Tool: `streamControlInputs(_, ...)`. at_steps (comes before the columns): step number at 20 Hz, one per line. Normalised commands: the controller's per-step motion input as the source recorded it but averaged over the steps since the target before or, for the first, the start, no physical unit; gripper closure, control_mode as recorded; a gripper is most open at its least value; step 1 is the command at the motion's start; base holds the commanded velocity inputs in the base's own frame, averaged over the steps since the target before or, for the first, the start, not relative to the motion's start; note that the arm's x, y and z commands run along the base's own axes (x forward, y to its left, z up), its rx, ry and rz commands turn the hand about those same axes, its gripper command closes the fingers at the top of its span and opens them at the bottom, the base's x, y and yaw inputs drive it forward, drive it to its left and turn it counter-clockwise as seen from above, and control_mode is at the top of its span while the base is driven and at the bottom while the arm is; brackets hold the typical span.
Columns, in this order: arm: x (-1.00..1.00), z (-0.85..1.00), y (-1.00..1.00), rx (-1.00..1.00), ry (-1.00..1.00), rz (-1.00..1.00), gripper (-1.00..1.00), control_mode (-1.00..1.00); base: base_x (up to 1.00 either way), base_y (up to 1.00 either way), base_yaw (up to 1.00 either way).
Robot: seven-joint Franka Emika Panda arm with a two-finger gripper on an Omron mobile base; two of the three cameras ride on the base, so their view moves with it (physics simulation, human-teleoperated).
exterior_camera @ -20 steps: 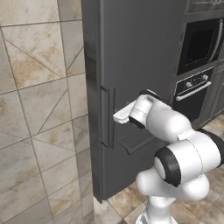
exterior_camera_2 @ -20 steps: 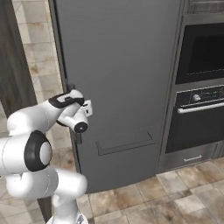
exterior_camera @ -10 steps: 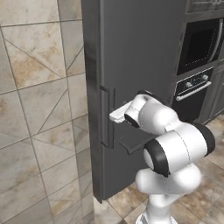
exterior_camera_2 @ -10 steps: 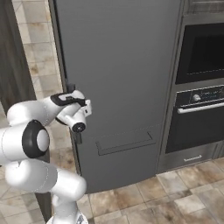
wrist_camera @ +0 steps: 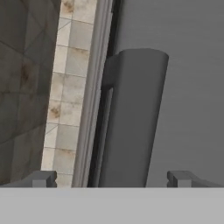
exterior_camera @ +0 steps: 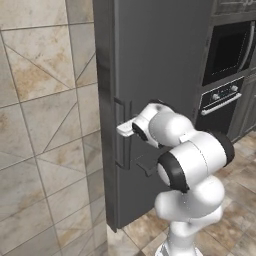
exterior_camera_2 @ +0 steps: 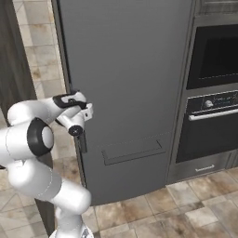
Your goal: Move the hot dog bun to the plate on the dining table and place the condiment next to that plate. Then navigate to the fridge and take the sausage and place it on the plate as well.
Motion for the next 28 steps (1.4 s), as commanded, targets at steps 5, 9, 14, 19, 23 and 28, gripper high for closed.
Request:
streamControlInputs(5,0.29,0.00,0.04,0.00,0.02,-0.01,-1.00,-1.00,0.00,0.00,0.00)
streamControlInputs(9,0.26,0.00,0.02,0.00,0.00,0.00,-1.00,-1.00,0.00,0.00,0.00)
streamControlInputs(14,0.22,0.00,0.03,0.00,0.00,0.00,-1.00,-1.00,0.00,0.00,0.00)
streamControlInputs(19,0.16,0.00,0.15,0.00,0.00,-0.03,1.00,-1.00,0.00,0.00,0.00)
streamControlInputs(23,0.07,0.00,0.31,-0.02,0.04,-0.05,1.00,-1.00,0.00,0.00,0.00)
streamControlInputs(28,0.00,0.00,0.09,-0.02,0.04,0.01,1.00,-1.00,0.00,0.00,0.00)
